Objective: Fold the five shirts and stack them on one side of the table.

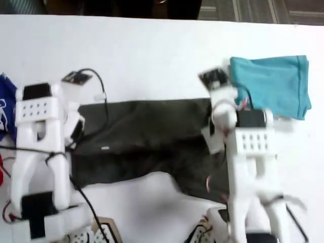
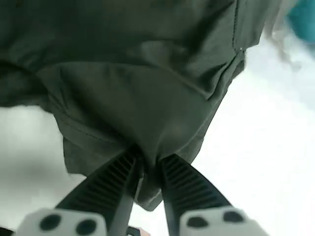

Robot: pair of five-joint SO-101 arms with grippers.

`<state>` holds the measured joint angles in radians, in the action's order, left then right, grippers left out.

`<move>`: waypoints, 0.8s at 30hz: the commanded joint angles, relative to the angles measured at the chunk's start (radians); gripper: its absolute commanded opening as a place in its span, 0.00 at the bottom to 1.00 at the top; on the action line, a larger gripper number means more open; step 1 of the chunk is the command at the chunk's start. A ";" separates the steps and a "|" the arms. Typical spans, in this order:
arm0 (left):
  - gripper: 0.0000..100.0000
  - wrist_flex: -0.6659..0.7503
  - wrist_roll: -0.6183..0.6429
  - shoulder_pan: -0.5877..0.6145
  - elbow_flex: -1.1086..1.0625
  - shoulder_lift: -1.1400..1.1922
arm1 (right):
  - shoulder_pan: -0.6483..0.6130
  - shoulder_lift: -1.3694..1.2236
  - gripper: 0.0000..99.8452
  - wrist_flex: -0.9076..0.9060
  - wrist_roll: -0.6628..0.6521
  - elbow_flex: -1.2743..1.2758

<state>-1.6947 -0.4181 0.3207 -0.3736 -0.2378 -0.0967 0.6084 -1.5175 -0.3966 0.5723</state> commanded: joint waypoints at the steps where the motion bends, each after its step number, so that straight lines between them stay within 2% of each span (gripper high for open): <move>1: 0.02 0.015 -0.011 0.005 -0.084 -0.110 | 0.010 0.186 0.02 -0.025 -0.051 0.071; 10: 0.02 0.167 -0.057 0.009 -0.320 -0.146 | 0.101 0.228 0.02 -0.033 -0.175 0.201; 18: 0.02 0.172 -0.058 0.011 -0.346 -0.153 | 0.206 0.236 0.02 -0.039 -0.259 0.206; 24: 0.02 0.173 -0.058 0.006 -0.358 -0.144 | 0.216 0.228 0.02 -0.035 -0.270 0.250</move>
<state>-1.5244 -0.4641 0.3191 -0.7342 -0.3529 0.1059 0.8078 -1.5482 -0.6575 0.8071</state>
